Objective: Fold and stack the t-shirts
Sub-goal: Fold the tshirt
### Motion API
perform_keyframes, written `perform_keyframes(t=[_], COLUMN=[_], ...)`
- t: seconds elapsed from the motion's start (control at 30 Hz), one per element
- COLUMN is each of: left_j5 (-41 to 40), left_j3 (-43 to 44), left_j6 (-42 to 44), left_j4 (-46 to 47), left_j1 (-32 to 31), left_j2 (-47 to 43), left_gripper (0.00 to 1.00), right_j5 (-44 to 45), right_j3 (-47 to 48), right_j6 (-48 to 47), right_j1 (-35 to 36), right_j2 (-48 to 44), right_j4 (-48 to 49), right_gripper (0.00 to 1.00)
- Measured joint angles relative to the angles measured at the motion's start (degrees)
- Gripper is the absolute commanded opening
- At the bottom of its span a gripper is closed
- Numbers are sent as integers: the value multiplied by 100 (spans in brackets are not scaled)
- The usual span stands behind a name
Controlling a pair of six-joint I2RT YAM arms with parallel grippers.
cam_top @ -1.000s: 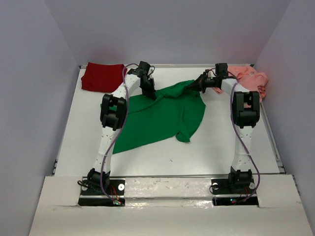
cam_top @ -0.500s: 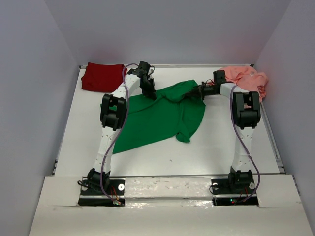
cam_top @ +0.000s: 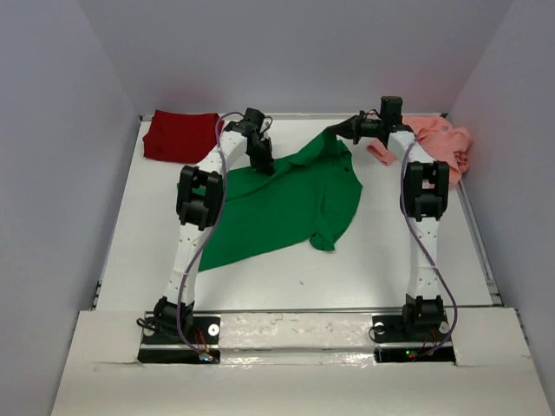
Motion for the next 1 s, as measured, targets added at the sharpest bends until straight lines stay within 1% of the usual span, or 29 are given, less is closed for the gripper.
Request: perform_keyframes(t=[0.03, 0.07, 0.1, 0.13, 0.17, 0.33, 0.43, 0.5, 0.57, 0.6, 0.63, 0.73, 0.87, 0.93, 1.0], left_j5=[7, 13, 15, 15, 15, 15, 13, 13, 15, 15, 15, 17, 15, 15, 15], left_j3=[-9, -24, -44, -57, -76, -146, -151, -151, -151, -151, -151, -151, -149, -149, -149], left_j6=[0, 0, 0, 2, 0, 2, 2, 4, 4, 2, 4, 4, 7, 7, 7], left_j4=[9, 20, 33, 46, 61, 118, 122, 122, 122, 122, 122, 122, 120, 120, 120], left_j1=[2, 2, 4, 4, 4, 4, 4, 4, 4, 4, 4, 4, 4, 4, 4], left_j2=[-2, -11, -24, -33, -37, -74, -76, -76, -76, -76, -76, -76, -76, -76, -76], left_gripper=[0, 0, 0, 0, 0, 0, 0, 0, 0, 0, 0, 0, 0, 0, 0], right_j5=[52, 109, 162, 229, 293, 590, 931, 1202, 1572, 1784, 2105, 2699, 3292, 3451, 3501], right_j3=[68, 101, 105, 105, 105, 72, -107, -164, -280, -363, -474, -872, -1725, -2159, -2498], right_j6=[114, 192, 240, 293, 258, -223, -1110, -1770, -2559, -3049, -3574, -4572, -5353, -5515, -5556], right_j1=[-4, -7, -7, -7, -9, -9, -9, -9, 37, 44, 85, 269, 673, 874, 994], right_j2=[131, 238, 345, 463, 577, 693, 404, 170, -273, -522, -896, -1803, -2712, -2894, -2889], right_j4=[83, 184, 273, 306, 317, 328, 131, -173, -551, -743, -1014, -1298, -1379, -1340, -1325], right_gripper=[17, 30, 49, 63, 68, 70, 70, 65, 55, 52, 51, 49, 48, 47, 47])
